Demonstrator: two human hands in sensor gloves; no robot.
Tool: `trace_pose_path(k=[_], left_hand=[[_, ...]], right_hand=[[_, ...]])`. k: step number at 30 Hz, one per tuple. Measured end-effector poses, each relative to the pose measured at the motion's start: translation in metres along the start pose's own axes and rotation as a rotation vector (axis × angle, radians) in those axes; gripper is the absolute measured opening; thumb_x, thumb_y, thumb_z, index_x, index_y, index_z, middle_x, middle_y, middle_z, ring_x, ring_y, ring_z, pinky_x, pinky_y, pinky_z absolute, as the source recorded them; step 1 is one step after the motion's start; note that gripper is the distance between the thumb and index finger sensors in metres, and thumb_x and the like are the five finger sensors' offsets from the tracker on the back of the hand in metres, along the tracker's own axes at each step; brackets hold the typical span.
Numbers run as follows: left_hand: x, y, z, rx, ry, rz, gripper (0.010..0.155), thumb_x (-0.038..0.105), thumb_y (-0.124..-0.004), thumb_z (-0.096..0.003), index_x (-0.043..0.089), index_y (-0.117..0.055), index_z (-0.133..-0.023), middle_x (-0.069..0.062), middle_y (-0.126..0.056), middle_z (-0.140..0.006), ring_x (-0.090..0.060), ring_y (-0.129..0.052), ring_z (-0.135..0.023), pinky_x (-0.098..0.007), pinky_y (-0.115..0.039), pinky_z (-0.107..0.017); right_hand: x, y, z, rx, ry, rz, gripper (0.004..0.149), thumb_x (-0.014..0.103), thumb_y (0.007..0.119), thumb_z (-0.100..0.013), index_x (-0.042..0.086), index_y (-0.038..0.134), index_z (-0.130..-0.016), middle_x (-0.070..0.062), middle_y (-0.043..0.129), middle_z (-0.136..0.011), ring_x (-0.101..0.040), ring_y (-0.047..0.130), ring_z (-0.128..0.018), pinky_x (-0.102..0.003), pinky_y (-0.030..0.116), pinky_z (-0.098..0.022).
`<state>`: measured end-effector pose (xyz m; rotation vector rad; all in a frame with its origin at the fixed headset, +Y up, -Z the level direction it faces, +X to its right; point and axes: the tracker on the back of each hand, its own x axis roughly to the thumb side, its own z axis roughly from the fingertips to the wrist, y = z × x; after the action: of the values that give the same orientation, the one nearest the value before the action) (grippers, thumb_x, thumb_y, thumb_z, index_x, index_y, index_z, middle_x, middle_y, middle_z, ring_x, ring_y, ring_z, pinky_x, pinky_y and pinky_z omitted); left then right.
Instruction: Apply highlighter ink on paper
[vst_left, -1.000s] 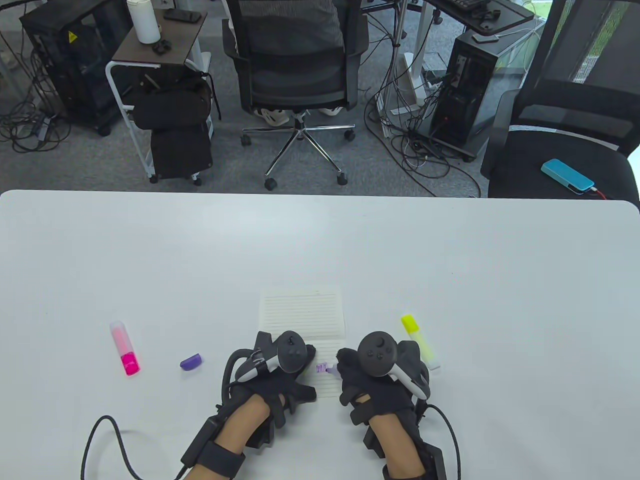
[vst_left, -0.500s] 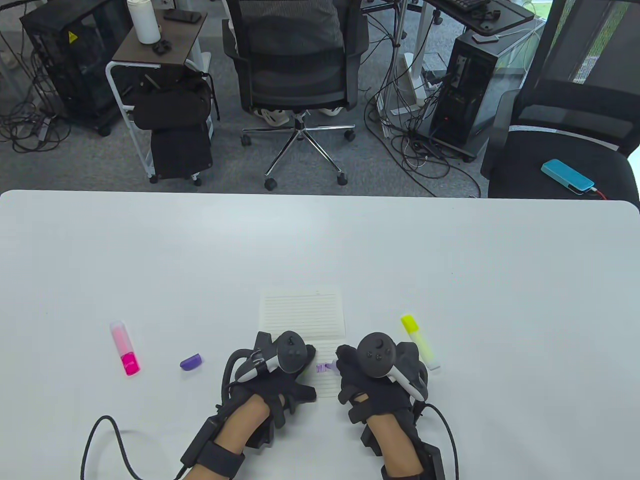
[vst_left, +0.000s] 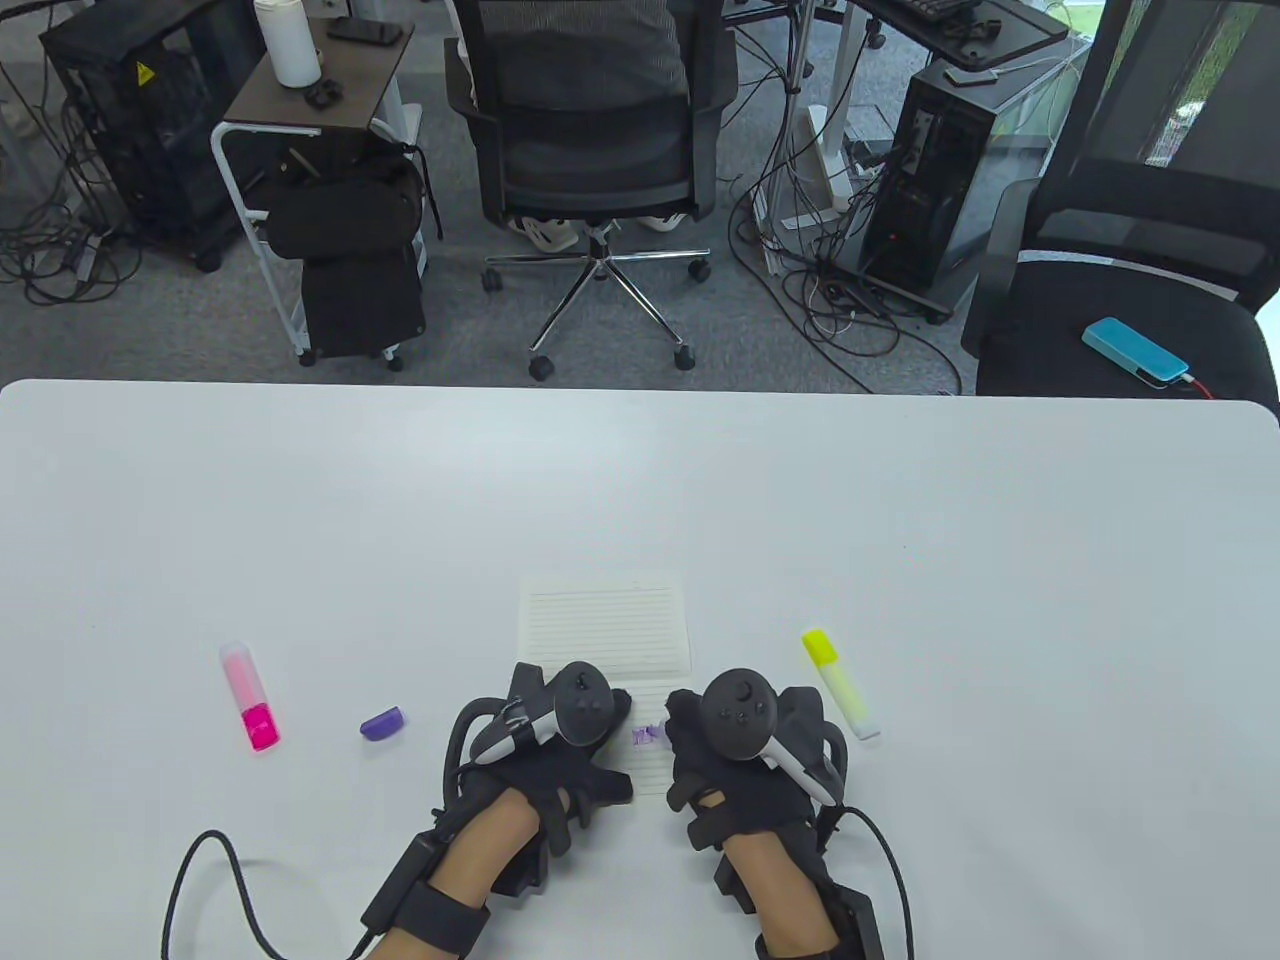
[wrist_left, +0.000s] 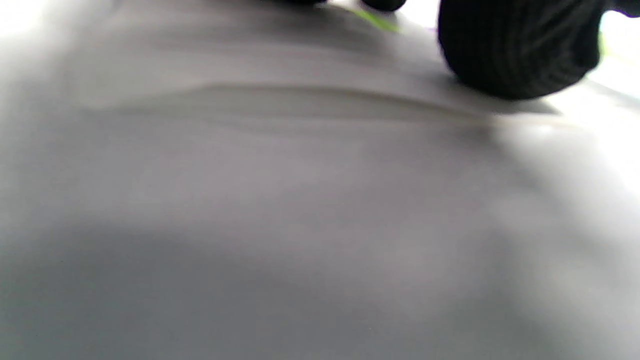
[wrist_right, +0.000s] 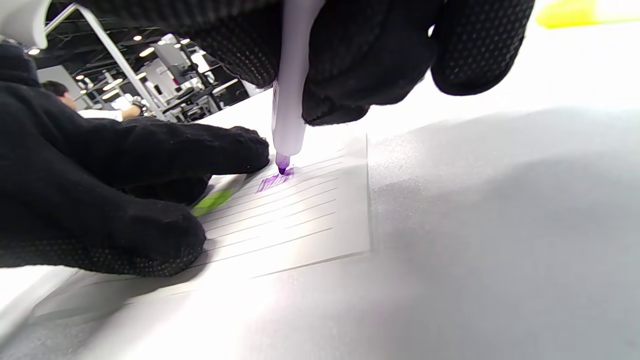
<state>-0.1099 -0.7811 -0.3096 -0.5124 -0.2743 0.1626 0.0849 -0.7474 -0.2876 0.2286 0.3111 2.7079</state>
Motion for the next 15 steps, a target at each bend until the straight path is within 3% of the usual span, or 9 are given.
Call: trace_pose_path(k=[15], left_hand=[[0.0002, -0.0001, -0.0001, 0.0, -0.001, -0.001, 0.085, 0.064, -0.081, -0.039, 0.043, -0.038, -0.109, 0.002, -0.043, -0.1, -0.027, -0.04, -0.09, -0.059, -0.037, -0.073]], right_hand=[[-0.0044, -0.001, -0.0016, 0.018, 0.049, -0.043, 0.041, 0.032, 0.074, -0.065, 0.016, 0.074, -0.103, -0.016, 0.089, -0.08, -0.028, 0.091, -0.047, -0.058, 0.072, -0.059]])
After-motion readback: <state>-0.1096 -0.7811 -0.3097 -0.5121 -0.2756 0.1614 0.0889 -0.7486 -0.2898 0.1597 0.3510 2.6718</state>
